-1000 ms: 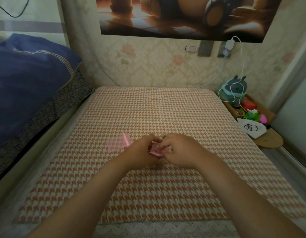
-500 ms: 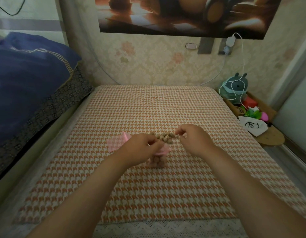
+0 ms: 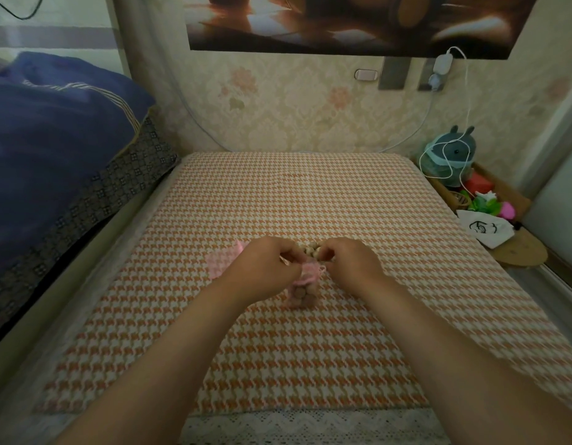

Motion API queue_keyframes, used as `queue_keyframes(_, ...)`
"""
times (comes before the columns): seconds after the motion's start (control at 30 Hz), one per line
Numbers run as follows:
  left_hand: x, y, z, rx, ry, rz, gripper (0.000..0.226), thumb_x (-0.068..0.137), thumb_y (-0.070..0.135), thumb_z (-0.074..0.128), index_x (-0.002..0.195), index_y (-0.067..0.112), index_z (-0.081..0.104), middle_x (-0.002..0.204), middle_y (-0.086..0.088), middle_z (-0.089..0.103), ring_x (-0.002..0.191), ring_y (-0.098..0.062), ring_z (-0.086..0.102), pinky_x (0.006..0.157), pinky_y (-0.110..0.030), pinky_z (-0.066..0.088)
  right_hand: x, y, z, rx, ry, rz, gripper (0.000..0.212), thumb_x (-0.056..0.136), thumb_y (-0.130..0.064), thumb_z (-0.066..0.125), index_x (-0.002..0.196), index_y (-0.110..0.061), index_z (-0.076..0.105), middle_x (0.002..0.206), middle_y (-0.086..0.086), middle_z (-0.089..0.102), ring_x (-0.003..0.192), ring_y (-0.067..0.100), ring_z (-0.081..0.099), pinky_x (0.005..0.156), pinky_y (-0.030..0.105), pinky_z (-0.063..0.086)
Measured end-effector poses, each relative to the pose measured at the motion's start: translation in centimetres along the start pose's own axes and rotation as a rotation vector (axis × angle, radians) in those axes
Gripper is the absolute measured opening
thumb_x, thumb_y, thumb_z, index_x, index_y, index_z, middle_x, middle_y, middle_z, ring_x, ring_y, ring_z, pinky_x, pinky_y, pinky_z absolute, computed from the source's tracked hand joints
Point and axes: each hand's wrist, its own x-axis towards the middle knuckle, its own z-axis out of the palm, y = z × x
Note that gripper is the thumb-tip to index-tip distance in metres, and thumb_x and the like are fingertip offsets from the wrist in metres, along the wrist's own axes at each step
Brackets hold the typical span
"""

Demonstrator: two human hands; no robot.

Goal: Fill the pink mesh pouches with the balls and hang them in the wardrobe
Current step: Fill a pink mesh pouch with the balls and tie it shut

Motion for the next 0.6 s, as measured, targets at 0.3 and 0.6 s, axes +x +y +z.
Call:
queue_keyframes(0.3, 0.1, -0.3, 0.2, -0.031, -0.013, -0.005, 0.024, 0.089, 0.015, 0.062, 0.110, 0.019, 0.074, 0.104, 0.009, 0.070, 0.071, 0.007, 0.058, 0.052, -0.003, 0.039, -0.9, -2.1, -3.5, 0.416, 0.148, -0.042, 0.007, 0.089, -0.028, 0.075, 0.095, -0.030, 0.073, 0.088, -0.018, 0.068, 0.079, -0.010, 0.061, 0.074, 0.019, 0.048)
queue_keyframes(0.6, 0.0, -0.3, 0.4, -0.147, -0.024, -0.030, 0.019, 0.088, 0.012, 0.063, 0.098, 0.022, 0.075, 0.079, 0.014, 0.069, 0.061, 0.004, 0.058, 0.056, -0.012, 0.042, -4.4, -4.5, -6.0, 0.239, 0.012, -0.259, 0.007, 0.089, -0.037, 0.074, 0.094, -0.033, 0.073, 0.091, -0.021, 0.070, 0.067, -0.011, 0.057, 0.064, 0.014, 0.040)
